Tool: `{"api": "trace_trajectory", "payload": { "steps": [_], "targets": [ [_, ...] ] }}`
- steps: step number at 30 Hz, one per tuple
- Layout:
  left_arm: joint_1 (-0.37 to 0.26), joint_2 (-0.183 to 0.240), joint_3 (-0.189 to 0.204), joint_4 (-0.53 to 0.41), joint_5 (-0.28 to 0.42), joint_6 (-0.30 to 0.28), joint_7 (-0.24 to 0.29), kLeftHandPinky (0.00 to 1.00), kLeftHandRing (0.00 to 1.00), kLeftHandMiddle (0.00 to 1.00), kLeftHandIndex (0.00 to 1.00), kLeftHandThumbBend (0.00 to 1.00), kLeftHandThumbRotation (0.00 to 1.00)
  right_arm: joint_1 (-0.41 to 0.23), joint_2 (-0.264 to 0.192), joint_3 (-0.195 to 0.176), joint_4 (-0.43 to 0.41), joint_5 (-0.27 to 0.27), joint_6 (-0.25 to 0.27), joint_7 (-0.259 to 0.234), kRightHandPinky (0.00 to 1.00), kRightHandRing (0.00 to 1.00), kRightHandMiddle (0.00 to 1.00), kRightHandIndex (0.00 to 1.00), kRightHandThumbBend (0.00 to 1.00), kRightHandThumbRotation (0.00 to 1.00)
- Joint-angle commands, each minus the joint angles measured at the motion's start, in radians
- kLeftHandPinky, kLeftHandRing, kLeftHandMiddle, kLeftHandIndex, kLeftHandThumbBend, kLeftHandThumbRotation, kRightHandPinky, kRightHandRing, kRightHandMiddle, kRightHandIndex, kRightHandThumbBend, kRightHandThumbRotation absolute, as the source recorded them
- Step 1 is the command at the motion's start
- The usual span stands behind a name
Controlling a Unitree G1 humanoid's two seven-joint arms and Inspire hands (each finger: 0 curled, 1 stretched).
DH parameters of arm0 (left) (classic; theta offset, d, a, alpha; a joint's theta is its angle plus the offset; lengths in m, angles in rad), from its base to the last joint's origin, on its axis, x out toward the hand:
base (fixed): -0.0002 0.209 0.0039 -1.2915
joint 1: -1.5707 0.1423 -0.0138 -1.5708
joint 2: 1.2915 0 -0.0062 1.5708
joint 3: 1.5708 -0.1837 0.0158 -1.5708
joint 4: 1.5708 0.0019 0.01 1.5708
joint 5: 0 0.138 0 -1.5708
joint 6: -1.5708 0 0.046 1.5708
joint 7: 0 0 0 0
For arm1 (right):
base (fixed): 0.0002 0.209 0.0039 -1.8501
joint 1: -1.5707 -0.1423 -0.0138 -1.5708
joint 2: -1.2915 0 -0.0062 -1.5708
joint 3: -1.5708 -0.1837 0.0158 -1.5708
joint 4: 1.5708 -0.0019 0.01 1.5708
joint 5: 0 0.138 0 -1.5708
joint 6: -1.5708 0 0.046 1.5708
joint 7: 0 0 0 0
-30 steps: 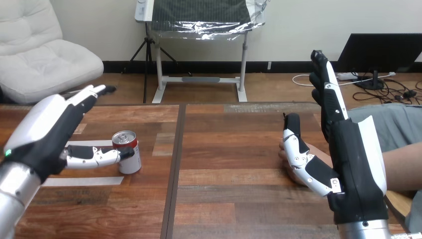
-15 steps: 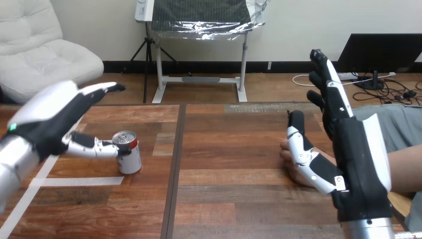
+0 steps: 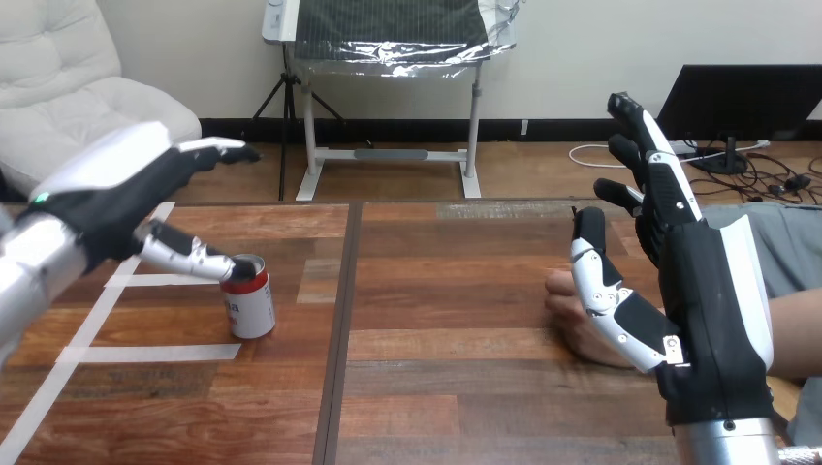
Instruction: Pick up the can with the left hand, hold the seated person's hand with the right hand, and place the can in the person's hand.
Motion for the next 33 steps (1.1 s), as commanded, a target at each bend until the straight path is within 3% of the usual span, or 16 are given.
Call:
{"api": "trace_trajectory", "payload": {
  "steps": [1,20,33],
  "targets": [
    [-0.101,0.029,-0.04,0.028,0.009,0.021,-0.021,0.79,0.87,0.89,0.87,0.83,0.2,-0.064,0.001,-0.015,-0.019,0.006,-0.001,0.006,0.84,0.94,0.97,0.93,0.0,0.0],
    [-0.215,0.023,-0.133,0.118,0.062,0.062,-0.042,0.76,0.87,0.88,0.87,0.85,0.18,-0.071,-0.005,-0.032,-0.016,0.006,-0.001,0.007,0.78,0.89,0.93,0.87,0.0,0.0],
    [-0.279,0.009,-0.17,0.205,0.045,0.082,-0.074,0.76,0.86,0.88,0.86,0.86,0.14,-0.077,-0.011,-0.043,-0.022,0.016,0.005,0.027,0.74,0.88,0.92,0.86,0.0,0.0]
  ]
}}
